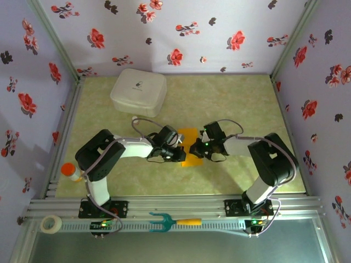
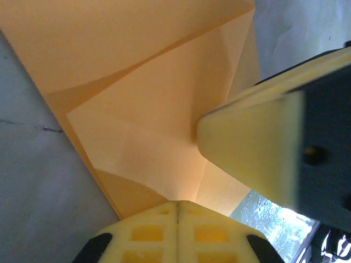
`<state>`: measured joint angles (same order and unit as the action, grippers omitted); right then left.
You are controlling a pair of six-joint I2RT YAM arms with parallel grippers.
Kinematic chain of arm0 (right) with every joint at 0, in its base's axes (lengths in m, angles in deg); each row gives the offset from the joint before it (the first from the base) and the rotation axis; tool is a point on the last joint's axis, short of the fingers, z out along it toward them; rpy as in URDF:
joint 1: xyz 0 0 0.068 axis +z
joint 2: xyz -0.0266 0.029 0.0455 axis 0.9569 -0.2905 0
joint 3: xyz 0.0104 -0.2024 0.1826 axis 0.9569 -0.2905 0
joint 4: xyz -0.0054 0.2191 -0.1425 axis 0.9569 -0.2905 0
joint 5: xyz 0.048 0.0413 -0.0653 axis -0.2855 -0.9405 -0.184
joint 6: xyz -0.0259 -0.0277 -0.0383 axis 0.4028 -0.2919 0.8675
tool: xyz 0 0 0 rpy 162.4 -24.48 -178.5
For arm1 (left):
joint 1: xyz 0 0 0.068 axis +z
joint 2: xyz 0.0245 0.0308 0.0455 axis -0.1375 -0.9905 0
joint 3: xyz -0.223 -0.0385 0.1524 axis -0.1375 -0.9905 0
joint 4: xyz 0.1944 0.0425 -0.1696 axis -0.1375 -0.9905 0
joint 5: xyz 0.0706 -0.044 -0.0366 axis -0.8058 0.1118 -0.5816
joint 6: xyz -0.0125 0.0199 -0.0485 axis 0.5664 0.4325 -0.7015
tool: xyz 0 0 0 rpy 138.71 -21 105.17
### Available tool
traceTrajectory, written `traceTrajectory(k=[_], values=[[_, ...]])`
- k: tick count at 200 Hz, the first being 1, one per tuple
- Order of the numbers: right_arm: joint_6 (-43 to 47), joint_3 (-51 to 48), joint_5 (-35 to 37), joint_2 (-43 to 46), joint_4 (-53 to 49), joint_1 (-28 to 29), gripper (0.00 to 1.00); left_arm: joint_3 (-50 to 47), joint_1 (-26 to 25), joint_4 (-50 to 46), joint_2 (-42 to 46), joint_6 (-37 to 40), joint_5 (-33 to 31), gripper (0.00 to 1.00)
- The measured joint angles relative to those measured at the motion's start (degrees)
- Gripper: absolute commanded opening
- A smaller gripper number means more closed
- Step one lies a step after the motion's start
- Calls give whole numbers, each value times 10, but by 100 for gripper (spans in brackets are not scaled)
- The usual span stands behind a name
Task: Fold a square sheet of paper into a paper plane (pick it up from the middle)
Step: Fold the triangle a second time at the center of the table.
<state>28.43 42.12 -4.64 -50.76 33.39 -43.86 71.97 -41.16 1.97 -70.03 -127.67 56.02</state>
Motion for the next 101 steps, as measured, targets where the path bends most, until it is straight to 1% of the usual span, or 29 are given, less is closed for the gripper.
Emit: traceTrajectory(k=[25,59,101], values=[[1,-1,-8,-2,4,-16,2,0,0,4,0,0,-1,0],[5,0,-12,-3,3,-51,2,0,0,6,0,0,-1,0],[18,17,-18,-15,-10,-85,2,-5,0,21,-2,0,-1,0]])
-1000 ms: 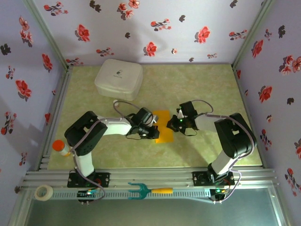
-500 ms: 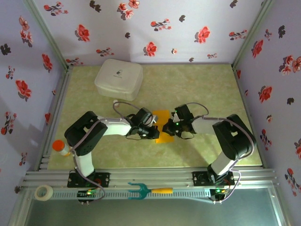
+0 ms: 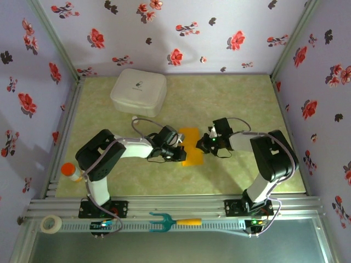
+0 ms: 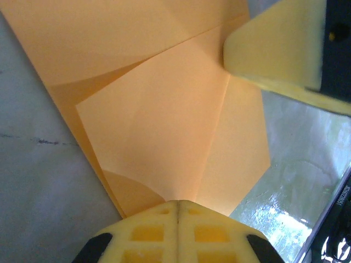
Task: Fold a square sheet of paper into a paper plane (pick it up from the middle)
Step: Fold the triangle a second time at the center of the table.
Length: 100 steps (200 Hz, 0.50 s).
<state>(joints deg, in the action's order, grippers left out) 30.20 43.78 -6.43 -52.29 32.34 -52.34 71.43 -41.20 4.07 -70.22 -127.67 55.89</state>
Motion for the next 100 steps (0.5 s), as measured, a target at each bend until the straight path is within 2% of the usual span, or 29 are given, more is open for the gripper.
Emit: traceTrajectory(k=[48,100], values=[[5,7,6,-5,-2,-33,2,-4,0,9,0,0,0,0],[24,25,40,3,-41,-38,2,-4,0,10,0,0,0,0]])
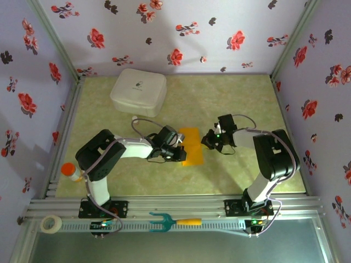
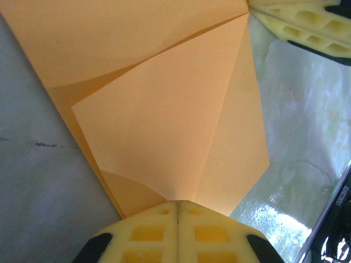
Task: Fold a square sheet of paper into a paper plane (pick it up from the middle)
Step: Fold the triangle a second time at the center of the table, then turn over the square sheet of paper at the center of the table.
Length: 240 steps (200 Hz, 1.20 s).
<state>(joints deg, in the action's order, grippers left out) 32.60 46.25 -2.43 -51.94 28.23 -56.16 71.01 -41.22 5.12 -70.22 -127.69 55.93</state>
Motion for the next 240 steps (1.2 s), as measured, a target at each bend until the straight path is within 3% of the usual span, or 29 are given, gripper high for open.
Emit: traceTrajectory(k=[58,92,115,173,240], values=[[4,-4,12,88,-27,-7,4,8,-2,-18,1,0,0,0],[-2,-49,11,157,-32,-2,6,31,-6,-91,20,8,-14,9],[-16,-82,12,184,-39,12,10,64,-1,-121,37,23,-26,10],[-55,-117,21,220,-43,59,24,124,29,-148,15,55,-30,9],[-77,-127,25,222,-44,86,26,130,30,-158,-43,68,-30,6]])
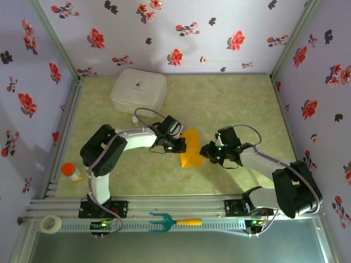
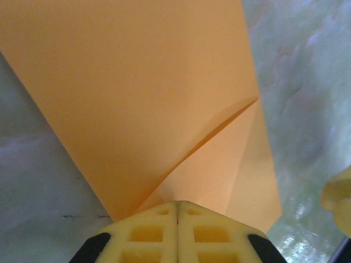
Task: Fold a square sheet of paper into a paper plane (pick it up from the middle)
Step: Turn over the square sheet of paper at the center of the table.
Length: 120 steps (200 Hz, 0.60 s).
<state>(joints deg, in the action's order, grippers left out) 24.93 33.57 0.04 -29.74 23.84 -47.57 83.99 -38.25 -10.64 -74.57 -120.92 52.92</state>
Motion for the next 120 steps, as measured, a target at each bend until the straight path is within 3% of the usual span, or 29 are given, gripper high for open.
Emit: traceTrajectory(k=[120], values=[[-3,0,25,-4,-43,37,36,-45,-7,55,12,-13,11,3]])
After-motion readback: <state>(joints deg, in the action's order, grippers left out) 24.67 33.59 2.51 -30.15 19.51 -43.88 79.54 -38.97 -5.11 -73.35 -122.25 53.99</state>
